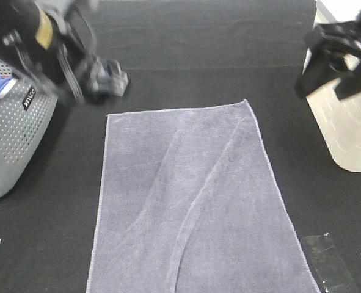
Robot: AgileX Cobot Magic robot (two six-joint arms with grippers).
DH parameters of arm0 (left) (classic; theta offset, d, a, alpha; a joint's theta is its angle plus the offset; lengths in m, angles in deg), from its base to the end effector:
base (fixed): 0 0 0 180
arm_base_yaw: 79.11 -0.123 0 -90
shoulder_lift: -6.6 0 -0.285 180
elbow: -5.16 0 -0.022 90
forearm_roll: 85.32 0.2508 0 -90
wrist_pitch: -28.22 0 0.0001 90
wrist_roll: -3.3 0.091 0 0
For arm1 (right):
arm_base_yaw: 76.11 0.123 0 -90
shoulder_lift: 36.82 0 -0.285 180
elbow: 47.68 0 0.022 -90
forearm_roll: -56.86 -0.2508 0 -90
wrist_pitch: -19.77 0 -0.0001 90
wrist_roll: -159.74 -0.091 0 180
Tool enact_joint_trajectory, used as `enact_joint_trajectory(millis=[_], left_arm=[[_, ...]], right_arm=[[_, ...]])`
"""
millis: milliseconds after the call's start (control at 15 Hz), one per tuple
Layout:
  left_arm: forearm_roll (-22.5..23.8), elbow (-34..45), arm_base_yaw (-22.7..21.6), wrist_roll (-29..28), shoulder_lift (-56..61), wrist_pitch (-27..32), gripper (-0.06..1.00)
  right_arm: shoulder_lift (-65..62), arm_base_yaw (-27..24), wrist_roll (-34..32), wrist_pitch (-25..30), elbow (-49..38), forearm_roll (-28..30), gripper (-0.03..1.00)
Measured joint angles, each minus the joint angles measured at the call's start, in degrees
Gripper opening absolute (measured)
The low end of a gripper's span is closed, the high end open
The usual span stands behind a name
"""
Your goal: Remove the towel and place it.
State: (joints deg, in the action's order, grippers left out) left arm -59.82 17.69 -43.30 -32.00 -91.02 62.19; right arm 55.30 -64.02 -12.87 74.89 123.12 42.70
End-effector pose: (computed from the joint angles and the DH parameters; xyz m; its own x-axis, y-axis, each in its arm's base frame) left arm 0.2851 -0.1787 0.2706 -0.7220 0.2371 -0.6500 0.2832 0.9584 0.0350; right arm 0.2871 0.0802 0.2989 -0.8945 -0.1773 -0.4103 -0.2735 0.9432 0.1887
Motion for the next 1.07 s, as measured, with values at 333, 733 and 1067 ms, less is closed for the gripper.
enact_joint_trajectory(millis=[333,733,1067], left_arm=[[-0.3,-3.4,-11.3,0.6,-5.6,-14.2,0.6],[-5.5,-23.0,-12.1,4.3,-26.6,-7.3,0.59],[-23.3,-43.7,-15.4,14.7,-41.7,6.9,0.6]], right_arm=[[15.4,-0.1,0.0,-0.1,16.5,1.5,0.63],[35.2,-0.1,0.0,-0.1,37.6,1.8,0.63],[47.0,-0.1,0.0,-0.1,46.5,4.0,0.63]])
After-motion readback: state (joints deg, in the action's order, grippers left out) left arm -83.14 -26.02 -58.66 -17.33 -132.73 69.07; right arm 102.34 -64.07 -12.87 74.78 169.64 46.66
